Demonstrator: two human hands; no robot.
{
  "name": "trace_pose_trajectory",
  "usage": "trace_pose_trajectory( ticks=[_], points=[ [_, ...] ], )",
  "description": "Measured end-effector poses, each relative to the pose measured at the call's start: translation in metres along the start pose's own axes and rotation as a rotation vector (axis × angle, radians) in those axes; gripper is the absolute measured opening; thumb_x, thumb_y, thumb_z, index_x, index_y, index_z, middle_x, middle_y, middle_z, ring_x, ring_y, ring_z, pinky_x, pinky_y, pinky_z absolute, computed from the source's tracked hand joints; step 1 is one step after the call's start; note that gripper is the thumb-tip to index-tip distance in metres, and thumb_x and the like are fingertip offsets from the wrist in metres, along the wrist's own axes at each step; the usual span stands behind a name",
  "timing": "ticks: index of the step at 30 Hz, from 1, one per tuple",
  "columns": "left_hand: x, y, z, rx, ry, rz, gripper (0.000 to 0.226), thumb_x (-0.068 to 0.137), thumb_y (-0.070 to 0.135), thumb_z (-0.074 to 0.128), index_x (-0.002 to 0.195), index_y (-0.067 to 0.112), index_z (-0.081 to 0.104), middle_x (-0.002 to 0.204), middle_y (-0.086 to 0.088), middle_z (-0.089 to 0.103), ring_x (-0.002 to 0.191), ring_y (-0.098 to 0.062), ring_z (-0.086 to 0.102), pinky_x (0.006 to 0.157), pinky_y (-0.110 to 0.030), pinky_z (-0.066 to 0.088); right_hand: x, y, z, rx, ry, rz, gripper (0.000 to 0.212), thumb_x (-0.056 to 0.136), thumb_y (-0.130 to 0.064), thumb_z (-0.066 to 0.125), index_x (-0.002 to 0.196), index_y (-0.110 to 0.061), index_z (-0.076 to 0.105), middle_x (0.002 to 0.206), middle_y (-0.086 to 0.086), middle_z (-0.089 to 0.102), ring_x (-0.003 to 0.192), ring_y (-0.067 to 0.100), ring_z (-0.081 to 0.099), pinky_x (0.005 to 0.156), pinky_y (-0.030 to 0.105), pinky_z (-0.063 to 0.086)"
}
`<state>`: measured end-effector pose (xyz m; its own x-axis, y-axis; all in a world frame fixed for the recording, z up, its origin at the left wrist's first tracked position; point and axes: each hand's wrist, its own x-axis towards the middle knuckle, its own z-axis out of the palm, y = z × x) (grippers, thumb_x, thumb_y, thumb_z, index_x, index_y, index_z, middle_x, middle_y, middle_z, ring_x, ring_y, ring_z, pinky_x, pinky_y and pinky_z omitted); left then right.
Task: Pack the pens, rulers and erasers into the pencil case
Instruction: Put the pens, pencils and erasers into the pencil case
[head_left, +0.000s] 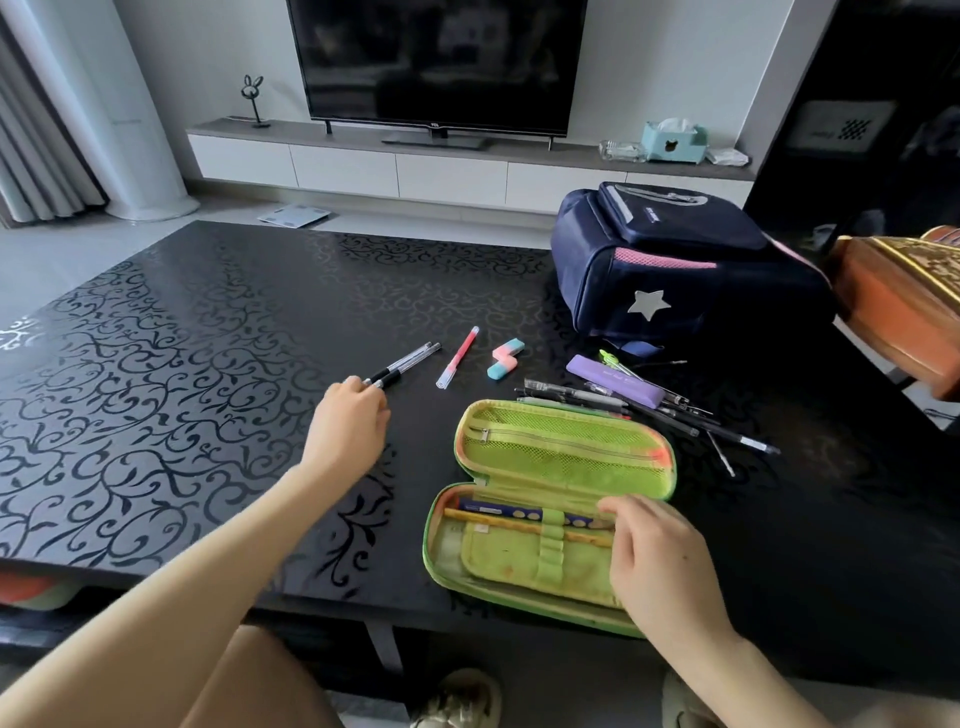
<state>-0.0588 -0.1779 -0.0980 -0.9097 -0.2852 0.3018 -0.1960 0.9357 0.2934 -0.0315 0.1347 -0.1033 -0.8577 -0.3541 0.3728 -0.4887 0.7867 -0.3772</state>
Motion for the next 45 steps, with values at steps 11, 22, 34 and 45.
trace_pose_trajectory(
  ticks=[11,22,34,45],
  points=[
    [0.075,0.002,0.039,0.379,-0.167,0.037,0.020,0.086,-0.002,0.046,0.104,0.000,0.053,0.107,-0.017,0.055,0.100,-0.035,0.050,0.079,-0.037,0.043,0.035,-0.004,0.020,0.022,-0.022,-0.007,0.024,0.079,0.009,0.060,0.096,-0.006,0.069,0.089,0.001,0.070,0.088,0.019,0.064,0.078,0.021,0.043],
    [-0.003,0.006,-0.008,-0.238,0.086,0.198,0.012,0.086,0.002,0.058,0.095,0.000,0.066,0.090,-0.015,0.061,0.085,-0.031,0.055,0.079,-0.029,0.038,0.010,0.005,0.003,0.014,0.089,-0.010,0.023,0.075,0.010,0.062,0.089,-0.006,0.069,0.082,0.002,0.070,0.079,0.021,0.064,0.072,0.024,0.046],
    [-0.095,0.013,-0.021,0.130,-0.102,0.712,0.029,0.057,-0.005,0.060,0.079,0.015,0.062,0.078,0.002,0.054,0.072,-0.015,0.035,0.056,-0.029,0.045,-0.030,0.009,0.007,-0.014,0.059,-0.030,0.018,0.076,0.006,0.063,0.086,-0.008,0.069,0.084,0.002,0.069,0.085,0.023,0.064,0.078,0.029,0.050],
    [-0.077,0.035,-0.026,0.283,-0.171,0.868,0.028,0.054,-0.006,0.068,0.068,0.017,0.059,0.070,0.006,0.056,0.061,-0.017,0.051,0.047,-0.028,0.050,-0.030,0.009,0.007,-0.001,0.053,-0.031,0.023,0.072,0.009,0.065,0.087,-0.008,0.069,0.086,0.002,0.069,0.087,0.023,0.064,0.078,0.030,0.052]
  ],
)
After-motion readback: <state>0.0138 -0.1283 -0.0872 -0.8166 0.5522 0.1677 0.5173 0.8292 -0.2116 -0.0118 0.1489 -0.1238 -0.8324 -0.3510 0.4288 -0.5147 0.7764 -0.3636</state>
